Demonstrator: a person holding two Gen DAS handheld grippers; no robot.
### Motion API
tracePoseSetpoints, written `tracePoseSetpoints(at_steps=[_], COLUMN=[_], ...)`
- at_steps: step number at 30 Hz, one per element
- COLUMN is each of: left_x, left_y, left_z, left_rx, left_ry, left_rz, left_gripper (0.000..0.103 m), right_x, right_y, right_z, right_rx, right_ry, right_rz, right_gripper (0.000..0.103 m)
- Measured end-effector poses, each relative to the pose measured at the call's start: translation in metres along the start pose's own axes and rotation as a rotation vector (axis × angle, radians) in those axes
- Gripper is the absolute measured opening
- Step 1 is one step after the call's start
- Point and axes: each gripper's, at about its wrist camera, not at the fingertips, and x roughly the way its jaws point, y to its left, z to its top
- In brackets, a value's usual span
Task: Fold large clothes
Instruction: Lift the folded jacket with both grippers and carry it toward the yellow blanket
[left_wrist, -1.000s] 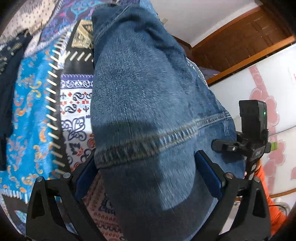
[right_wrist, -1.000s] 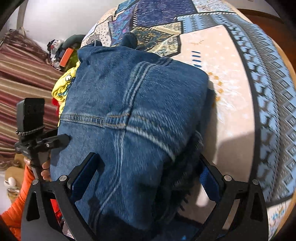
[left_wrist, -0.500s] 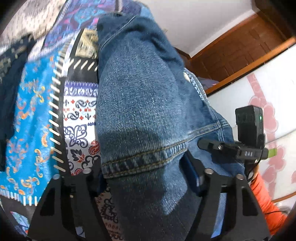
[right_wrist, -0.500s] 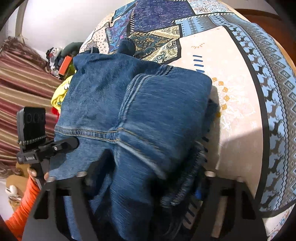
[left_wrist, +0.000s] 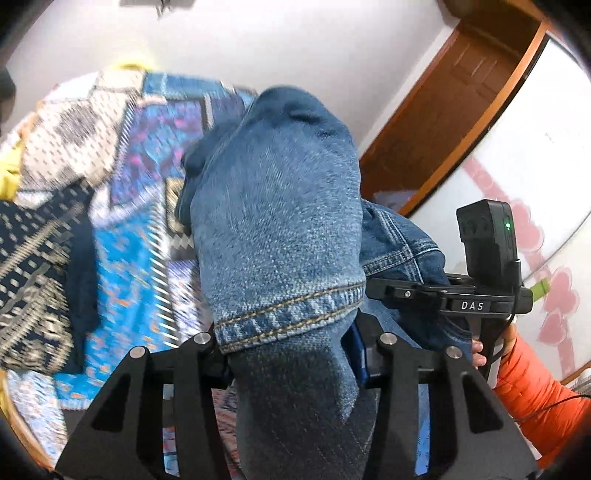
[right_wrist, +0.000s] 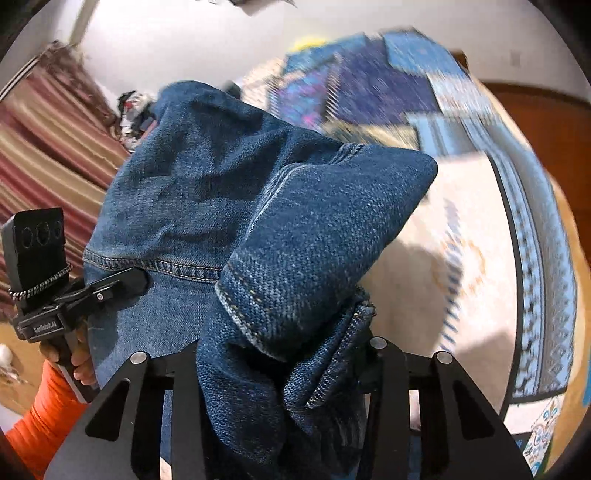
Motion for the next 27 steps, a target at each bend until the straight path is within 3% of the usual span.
tracePoseSetpoints(at_steps=[7, 15, 21, 27], left_x=[-0.082, -0.130, -0.127, -0.099], left_y=[0.048, 0.140, 0.213, 0.287], left_z=[0.026, 0.035, 0.025, 0.011], left_rx=[-0.009, -0.071, -0.146, -0.206], left_ry=[-0.147, -0.188, -0.148, -0.099], left_rz=[0.044, 0.116, 0.143, 0.177], left_gripper=[0.046, 0.046, 0.046, 0.046], right_x=[0.014, 0.091, 0.169, 0.251], right_y=[0.079, 0.141, 0.164, 0.162], right_z=[0.043, 0.078, 0.091, 0.091], right_rx=[-0.112, -0.145, -0.126, -0.102], right_ry=[-0.094, -0.072, 0.020, 0.091], right_rz=[0.031, 0.071, 0.085, 0.058], right_gripper=[0.037, 0.037, 0.037, 0.037])
